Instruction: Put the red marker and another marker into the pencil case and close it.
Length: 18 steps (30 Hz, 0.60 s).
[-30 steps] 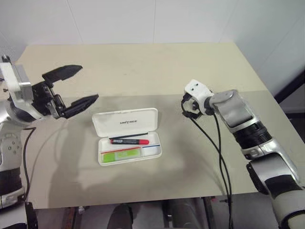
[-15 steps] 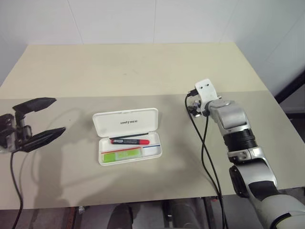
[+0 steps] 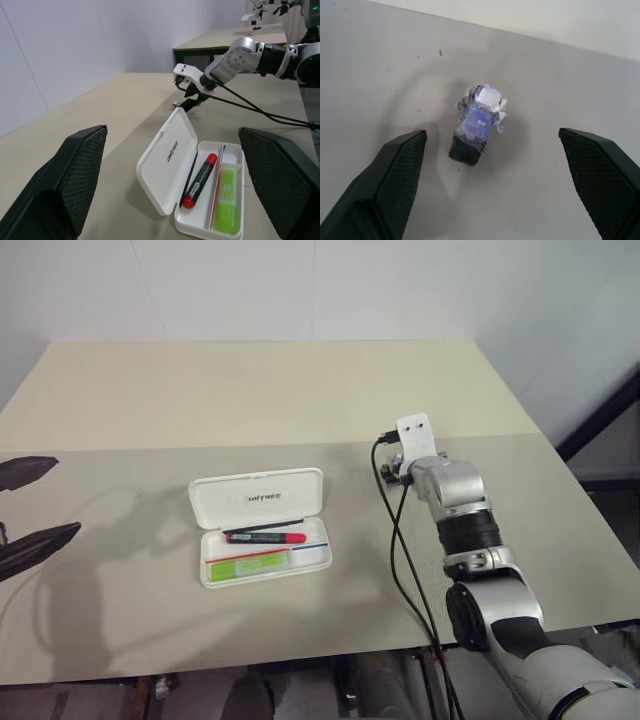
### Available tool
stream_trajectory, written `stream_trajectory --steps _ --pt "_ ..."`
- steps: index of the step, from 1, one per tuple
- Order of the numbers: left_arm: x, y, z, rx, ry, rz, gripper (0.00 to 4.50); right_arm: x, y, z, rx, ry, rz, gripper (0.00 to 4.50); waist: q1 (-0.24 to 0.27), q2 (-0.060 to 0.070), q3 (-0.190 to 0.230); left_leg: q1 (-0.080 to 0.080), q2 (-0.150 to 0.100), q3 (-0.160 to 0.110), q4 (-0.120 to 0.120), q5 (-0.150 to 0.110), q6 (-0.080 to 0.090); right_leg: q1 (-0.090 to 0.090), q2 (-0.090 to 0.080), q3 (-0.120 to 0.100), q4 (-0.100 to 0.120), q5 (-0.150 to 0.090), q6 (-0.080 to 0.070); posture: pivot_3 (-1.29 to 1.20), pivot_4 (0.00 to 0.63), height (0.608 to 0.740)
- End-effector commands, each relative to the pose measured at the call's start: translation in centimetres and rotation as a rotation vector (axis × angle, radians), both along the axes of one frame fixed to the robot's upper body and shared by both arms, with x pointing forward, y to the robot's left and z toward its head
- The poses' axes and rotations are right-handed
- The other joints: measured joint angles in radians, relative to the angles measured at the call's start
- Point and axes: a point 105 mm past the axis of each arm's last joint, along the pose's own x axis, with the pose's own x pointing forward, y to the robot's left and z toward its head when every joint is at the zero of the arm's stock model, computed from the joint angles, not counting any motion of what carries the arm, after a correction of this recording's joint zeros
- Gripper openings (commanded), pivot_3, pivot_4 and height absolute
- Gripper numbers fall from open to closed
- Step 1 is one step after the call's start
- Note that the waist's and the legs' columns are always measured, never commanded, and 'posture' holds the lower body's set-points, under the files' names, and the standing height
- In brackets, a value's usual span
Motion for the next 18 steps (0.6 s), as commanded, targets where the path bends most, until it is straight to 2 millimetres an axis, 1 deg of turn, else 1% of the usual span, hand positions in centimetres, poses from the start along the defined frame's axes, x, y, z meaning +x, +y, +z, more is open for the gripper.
stream_trajectory --steps 1,5,11,15,18 --pt "-0.5 0.5 1.2 0.014 -0.045 0.014 4.5 -1.1 1.1 -3.7 0.031 0.14 -0.013 4.48 -0.007 -0.001 -0.001 0.0 0.0 0.0 0.0 0.0 0.0 0.0 0.0 0.0 0.0 0.0 0.0 0.0 0.15 0.74" --pt "-0.6 0.2 1.4 -0.011 -0.029 -0.013 4.5 -1.2 2.0 -4.5 0.04 0.17 -0.021 4.48 -0.023 -0.003 -0.002 0.001 0.001 0.0 -0.001 0.0 0.0 0.0 0.0 0.0 0.001 0.0 0.0 0.0 0.15 0.74" --pt "-1.2 -0.7 0.8 -0.018 0.054 -0.103 4.5 -0.9 2.9 -4.5 0.041 0.167 -0.004 4.48 -0.042 -0.004 -0.003 0.002 0.001 0.0 -0.001 0.0 0.0 0.0 0.0 0.0 0.001 0.0 0.0 0.0 0.15 0.74" --pt "-1.7 -1.2 -0.4 -0.003 0.156 -0.134 4.5 -0.6 2.7 -4.6 0.032 0.158 -0.002 4.48 -0.055 -0.004 -0.003 0.002 0.001 -0.001 -0.001 0.0 0.0 0.001 0.0 0.0 0.001 -0.001 -0.001 0.0 0.15 0.74" --pt "-1.9 -1.1 -1.2 0.056 0.21 -0.136 4.5 -0.5 2.8 -4.7 0.032 0.156 -0.004 4.48 -0.057 -0.006 -0.003 0.002 0.001 -0.001 -0.001 0.0 0.0 0.001 0.0 0.0 0.001 -0.001 -0.002 0.0 0.15 0.74"
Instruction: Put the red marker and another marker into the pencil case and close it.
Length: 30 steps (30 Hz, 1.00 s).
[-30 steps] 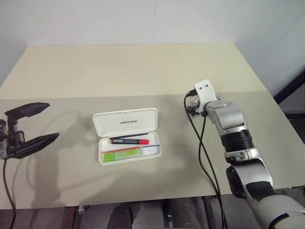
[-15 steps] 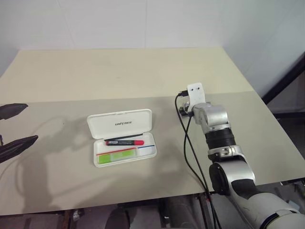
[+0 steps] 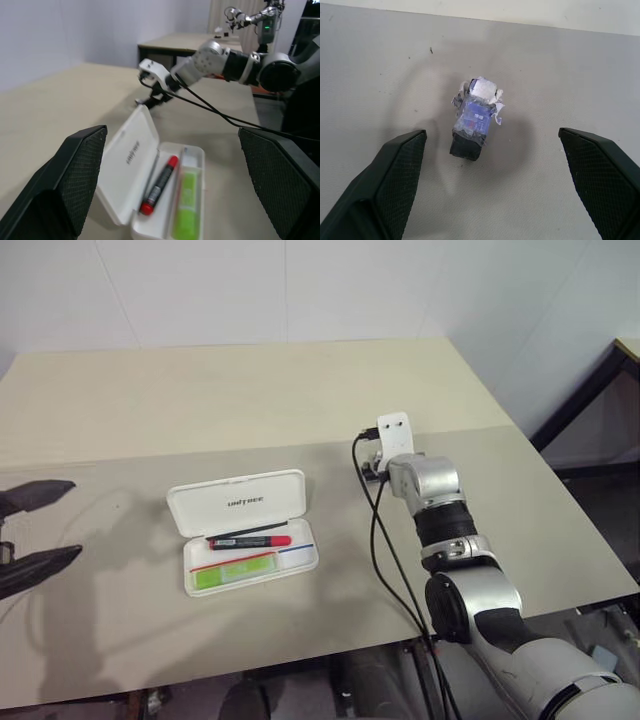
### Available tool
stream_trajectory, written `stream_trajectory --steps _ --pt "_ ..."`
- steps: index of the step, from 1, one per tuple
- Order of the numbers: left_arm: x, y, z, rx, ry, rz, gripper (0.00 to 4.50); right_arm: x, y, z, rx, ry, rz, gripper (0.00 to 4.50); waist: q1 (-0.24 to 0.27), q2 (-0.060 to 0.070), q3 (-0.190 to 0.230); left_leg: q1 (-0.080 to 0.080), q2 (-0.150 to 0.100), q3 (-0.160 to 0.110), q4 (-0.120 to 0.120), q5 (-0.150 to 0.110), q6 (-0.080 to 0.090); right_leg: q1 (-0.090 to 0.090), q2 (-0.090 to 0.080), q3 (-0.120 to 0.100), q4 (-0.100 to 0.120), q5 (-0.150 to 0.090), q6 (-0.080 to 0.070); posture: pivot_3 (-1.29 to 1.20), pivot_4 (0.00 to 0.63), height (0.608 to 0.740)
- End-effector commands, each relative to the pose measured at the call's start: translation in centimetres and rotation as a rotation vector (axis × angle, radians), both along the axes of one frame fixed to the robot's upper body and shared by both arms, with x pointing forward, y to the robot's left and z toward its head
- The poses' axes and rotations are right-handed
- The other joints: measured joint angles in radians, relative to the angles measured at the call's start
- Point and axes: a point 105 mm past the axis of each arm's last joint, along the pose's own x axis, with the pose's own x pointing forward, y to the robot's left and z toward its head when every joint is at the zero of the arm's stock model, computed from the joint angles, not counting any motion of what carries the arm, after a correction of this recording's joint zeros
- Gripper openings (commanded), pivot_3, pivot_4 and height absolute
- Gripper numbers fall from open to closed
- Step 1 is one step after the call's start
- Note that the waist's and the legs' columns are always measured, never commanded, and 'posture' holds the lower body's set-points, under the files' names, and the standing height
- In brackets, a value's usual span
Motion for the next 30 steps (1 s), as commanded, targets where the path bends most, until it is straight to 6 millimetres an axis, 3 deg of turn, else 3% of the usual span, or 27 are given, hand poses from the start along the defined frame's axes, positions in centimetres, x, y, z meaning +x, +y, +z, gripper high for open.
stream_trajectory --steps 1,14,18,27,30 --pt "-0.8 -0.4 0.4 0.101 0.009 -0.072 4.5 -1.2 0.1 -4.3 -0.004 0.146 -0.003 4.48 0.0 -0.001 0.0 0.0 0.0 0.0 0.0 0.0 0.0 0.0 0.0 0.0 0.0 0.0 0.0 0.0 0.15 0.74" --pt "0.5 -1.1 1.9 0.091 -0.089 -0.075 4.5 -0.2 1.0 -4.5 0.045 0.107 -0.038 4.48 -0.018 -0.003 -0.002 0.003 0.0 0.0 0.001 0.001 0.001 0.002 0.001 0.002 -0.004 0.004 -0.004 0.0 0.15 0.74" --pt "0.8 -1.3 2.0 0.087 -0.107 -0.074 4.5 0.1 1.5 -4.9 0.065 0.103 -0.039 3.57 -0.034 -0.003 -0.002 0.005 0.0 -0.004 0.0 0.002 0.003 0.007 0.002 0.002 -0.011 0.009 -0.008 0.0 0.15 0.74" --pt "1.3 -1.6 2.2 0.071 -0.137 -0.072 4.5 0.3 1.4 -5.1 0.072 0.092 -0.06 0.49 -0.037 -0.002 -0.001 0.012 -0.001 -0.024 -0.017 0.001 0.001 0.022 0.002 -0.003 -0.041 0.021 -0.02 0.0 0.15 0.74" --pt "1.5 -1.6 2.1 0.069 -0.143 -0.071 4.5 0.5 1.1 -4.8 0.064 0.078 -0.068 0.29 -0.031 -0.002 -0.001 0.012 -0.001 -0.025 -0.017 0.001 0.001 0.021 0.001 -0.003 -0.042 0.021 -0.02 0.0 0.15 0.74"
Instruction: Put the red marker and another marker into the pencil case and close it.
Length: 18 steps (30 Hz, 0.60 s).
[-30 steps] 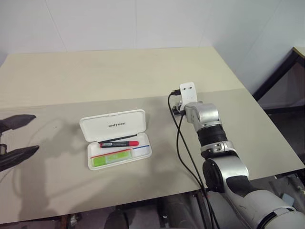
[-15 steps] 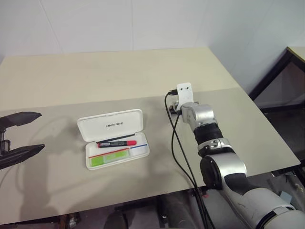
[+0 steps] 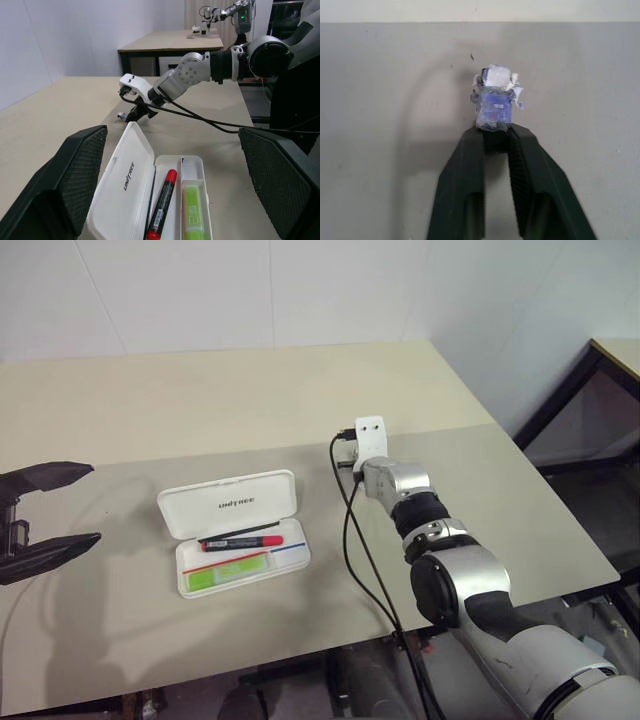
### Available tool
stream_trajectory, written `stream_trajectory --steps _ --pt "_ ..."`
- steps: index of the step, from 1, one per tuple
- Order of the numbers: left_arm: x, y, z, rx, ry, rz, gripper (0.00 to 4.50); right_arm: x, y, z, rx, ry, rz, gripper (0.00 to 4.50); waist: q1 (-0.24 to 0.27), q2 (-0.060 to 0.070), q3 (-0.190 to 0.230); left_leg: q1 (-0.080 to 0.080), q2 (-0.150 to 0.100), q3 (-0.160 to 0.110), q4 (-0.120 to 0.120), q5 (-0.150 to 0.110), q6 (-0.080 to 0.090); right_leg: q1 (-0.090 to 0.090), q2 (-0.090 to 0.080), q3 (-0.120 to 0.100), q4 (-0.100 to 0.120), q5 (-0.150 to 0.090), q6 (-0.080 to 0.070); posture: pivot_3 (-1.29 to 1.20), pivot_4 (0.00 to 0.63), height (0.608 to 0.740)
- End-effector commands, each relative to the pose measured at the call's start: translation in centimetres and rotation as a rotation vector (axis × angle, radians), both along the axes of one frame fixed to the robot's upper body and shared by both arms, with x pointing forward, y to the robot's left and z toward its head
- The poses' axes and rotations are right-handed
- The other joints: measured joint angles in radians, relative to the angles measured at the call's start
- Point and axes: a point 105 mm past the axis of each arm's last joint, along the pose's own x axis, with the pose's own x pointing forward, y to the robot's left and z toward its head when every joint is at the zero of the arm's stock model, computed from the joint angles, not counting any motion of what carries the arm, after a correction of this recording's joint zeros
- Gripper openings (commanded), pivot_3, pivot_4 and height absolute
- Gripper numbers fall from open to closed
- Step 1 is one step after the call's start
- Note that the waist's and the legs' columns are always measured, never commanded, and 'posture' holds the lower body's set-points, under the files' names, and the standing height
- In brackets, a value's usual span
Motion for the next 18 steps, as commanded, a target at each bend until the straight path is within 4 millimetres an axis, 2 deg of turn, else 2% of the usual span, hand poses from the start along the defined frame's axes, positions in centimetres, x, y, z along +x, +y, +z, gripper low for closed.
stream_trajectory --steps 1,7,11,13,16,18 --pt "0.1 -0.2 0.7 0.003 -0.052 -0.005 4.5 -0.9 -2.2 -3.5 -0.042 0.105 -0.062 0.29 0.005 0.0 0.0 0.0 0.0 0.0 0.0 0.0 0.0 0.0 0.0 0.001 0.0 0.0 0.0 0.0 0.15 0.74" --pt "0.6 -0.5 0.7 -0.01 -0.077 -0.004 4.5 0.1 -2.3 -1.2 -0.029 0.007 -0.032 0.29 0.01 0.0 0.0 -0.002 -0.002 0.002 0.0 0.0 0.0 -0.003 -0.002 0.003 0.0 0.0 0.0 0.0 0.15 0.74" --pt "0.9 -0.7 0.6 -0.02 -0.088 -0.005 4.5 1.1 -2.0 2.4 -0.001 -0.157 0.027 0.29 0.013 0.004 0.002 -0.008 -0.002 0.007 0.001 0.001 0.001 -0.009 -0.001 0.002 0.002 0.0 0.0 0.0 0.15 0.74" --pt "1.0 -0.7 0.5 -0.022 -0.089 -0.006 4.5 1.4 -1.6 4.5 -0.001 -0.253 0.08 0.29 0.018 0.006 0.004 -0.016 -0.004 0.01 0.001 0.004 0.001 -0.02 0.002 0.001 0.008 -0.001 0.002 0.0 0.15 0.74" --pt "1.1 -0.9 0.5 -0.029 -0.09 -0.009 4.5 1.2 -0.9 6.9 0.014 -0.352 0.17 0.29 0.032 0.011 0.007 -0.031 -0.004 0.011 0.0 0.005 0.001 -0.038 0.004 0.001 0.021 0.009 0.025 0.0 0.15 0.74" --pt "1.2 -0.9 0.4 -0.032 -0.089 -0.011 4.5 0.9 -0.3 8.2 0.033 -0.397 0.224 0.29 0.036 0.018 0.011 -0.035 -0.002 0.013 -0.001 0.005 0.0 -0.047 0.006 0.001 0.024 0.008 0.029 0.0 0.15 0.74"
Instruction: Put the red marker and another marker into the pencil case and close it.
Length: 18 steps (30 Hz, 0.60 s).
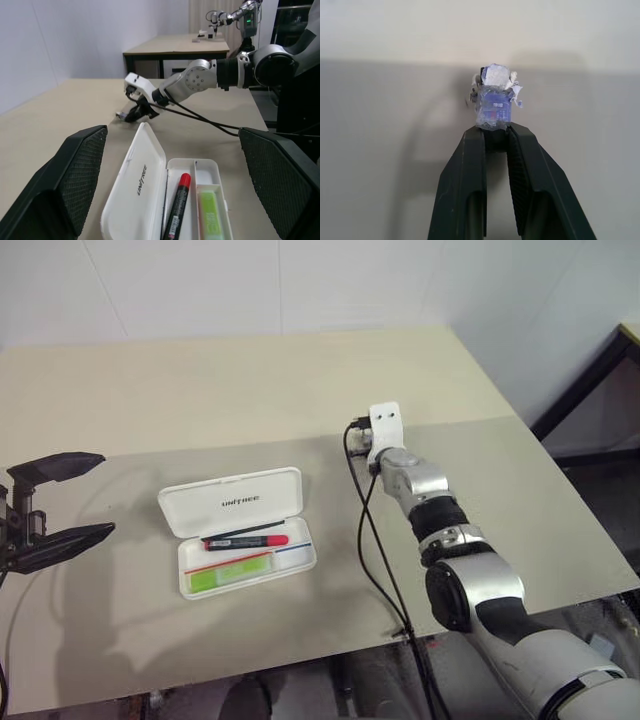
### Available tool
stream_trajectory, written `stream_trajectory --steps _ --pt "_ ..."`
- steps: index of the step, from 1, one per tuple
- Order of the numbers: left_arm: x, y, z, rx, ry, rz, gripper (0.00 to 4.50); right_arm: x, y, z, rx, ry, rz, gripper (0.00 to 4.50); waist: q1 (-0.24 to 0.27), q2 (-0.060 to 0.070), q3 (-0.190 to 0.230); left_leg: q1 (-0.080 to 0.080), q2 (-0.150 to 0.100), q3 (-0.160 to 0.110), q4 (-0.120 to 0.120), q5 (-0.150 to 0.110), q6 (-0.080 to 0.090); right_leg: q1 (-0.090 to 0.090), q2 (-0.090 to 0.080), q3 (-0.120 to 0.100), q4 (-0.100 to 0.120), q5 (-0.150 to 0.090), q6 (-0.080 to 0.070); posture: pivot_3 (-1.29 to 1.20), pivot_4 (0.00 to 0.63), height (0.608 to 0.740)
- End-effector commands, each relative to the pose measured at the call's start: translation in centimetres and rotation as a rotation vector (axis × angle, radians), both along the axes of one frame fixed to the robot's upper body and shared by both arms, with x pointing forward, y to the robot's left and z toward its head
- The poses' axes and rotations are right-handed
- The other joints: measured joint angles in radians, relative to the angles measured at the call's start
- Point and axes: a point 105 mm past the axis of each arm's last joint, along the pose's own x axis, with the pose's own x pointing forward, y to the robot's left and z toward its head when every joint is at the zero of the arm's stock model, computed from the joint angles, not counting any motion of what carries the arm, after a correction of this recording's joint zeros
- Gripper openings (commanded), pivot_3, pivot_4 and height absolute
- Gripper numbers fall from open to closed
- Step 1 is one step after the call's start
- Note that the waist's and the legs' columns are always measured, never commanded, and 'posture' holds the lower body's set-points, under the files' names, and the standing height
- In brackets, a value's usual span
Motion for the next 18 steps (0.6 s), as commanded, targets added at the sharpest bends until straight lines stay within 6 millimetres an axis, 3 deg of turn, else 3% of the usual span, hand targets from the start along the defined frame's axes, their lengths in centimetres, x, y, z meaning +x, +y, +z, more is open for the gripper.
stream_trajectory --steps 1,5,12,18 --pt "0.0 -0.1 0.4 0.001 -0.029 0.001 4.5 -0.5 1.3 4.6 0.031 -0.163 0.116 0.29 0.003 0.004 0.002 0.0 0.002 0.001 0.0 0.0 0.0 -0.002 0.002 0.0 0.001 -0.001 -0.001 0.0 0.15 0.74" --pt "0.1 -0.4 0.2 -0.005 -0.029 -0.008 4.5 -1.9 2.9 7.1 0.075 -0.224 0.237 0.29 0.003 0.005 0.003 -0.011 0.003 0.001 -0.001 0.0 0.0 -0.017 0.005 0.001 0.008 -0.003 -0.004 0.0 0.15 0.74" --pt "-0.1 -2.1 0.0 -0.015 -0.055 -0.054 4.5 -5.4 4.4 11.5 0.18 -0.283 0.488 0.29 0.017 0.005 0.003 -0.011 0.003 0.004 0.004 -0.001 -0.002 -0.015 0.004 0.001 0.008 -0.003 -0.003 0.0 0.15 0.74" --pt "-1.0 -4.3 -0.1 -0.013 -0.072 -0.1 4.5 -9.3 5.1 13.4 0.196 -0.245 0.737 0.29 0.046 0.005 0.003 -0.009 0.003 0.005 0.007 -0.001 -0.001 -0.014 0.005 0.001 0.009 -0.003 -0.003 0.0 0.15 0.74"
